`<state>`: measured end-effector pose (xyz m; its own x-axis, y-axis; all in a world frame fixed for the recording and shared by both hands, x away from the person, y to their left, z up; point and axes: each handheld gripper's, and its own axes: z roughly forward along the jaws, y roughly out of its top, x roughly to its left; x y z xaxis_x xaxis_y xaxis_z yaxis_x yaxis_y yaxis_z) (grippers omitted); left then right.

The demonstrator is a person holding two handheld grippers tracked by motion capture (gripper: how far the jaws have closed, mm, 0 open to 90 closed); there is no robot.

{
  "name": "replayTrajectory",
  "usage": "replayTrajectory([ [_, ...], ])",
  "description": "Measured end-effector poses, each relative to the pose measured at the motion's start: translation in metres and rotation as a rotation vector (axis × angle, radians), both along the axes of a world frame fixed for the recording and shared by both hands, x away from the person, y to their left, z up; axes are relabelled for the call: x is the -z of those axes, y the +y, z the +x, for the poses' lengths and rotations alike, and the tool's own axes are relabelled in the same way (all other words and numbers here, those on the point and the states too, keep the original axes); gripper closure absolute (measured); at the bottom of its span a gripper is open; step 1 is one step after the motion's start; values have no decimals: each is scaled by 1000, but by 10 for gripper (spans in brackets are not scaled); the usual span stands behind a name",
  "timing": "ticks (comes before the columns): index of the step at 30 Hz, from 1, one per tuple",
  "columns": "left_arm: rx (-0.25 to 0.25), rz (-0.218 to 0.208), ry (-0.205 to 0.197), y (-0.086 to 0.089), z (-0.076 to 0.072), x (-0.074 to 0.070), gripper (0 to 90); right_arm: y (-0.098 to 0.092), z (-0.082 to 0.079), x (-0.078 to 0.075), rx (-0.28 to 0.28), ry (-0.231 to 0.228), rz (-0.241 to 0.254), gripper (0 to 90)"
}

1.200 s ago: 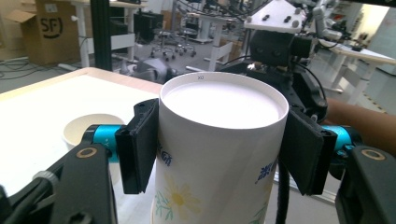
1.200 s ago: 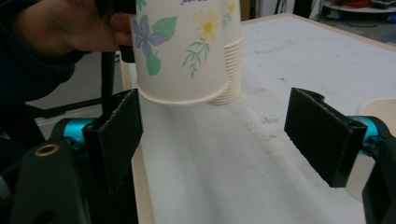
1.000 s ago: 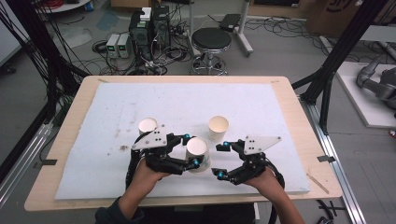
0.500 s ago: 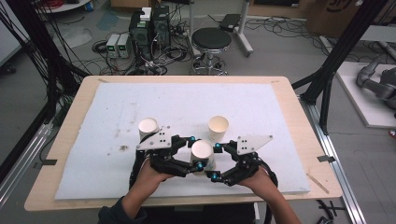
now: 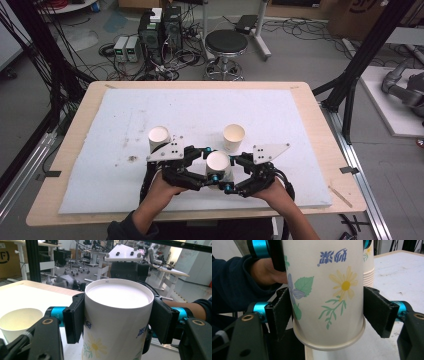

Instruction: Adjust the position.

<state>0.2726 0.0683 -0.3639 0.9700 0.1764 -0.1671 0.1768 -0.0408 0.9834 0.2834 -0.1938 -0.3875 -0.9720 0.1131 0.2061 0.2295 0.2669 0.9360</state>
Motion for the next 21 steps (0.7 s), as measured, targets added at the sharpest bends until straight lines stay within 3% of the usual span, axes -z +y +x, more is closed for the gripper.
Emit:
replayTrajectory([
  [6,8,2,-3,-1,0,1,353,0,-1,-2,-9,-18,-25,334],
  [9,-6,15,-37,-2,-2,1,337,-1,-2,-5,-13,-30,-33,358],
  [12,-27,26,-30,-4,-3,0,205,-2,-1,-6,-14,-41,-49,361],
  [15,-43,33,-27,-3,-3,-2,161,-5,-1,-7,-13,-44,-68,363],
  [18,-34,61,-24,-1,-1,-5,160,-7,-1,-8,-10,-50,-95,364],
  [21,-22,108,-24,0,1,-9,157,-9,-2,-11,-10,-67,-154,364],
])
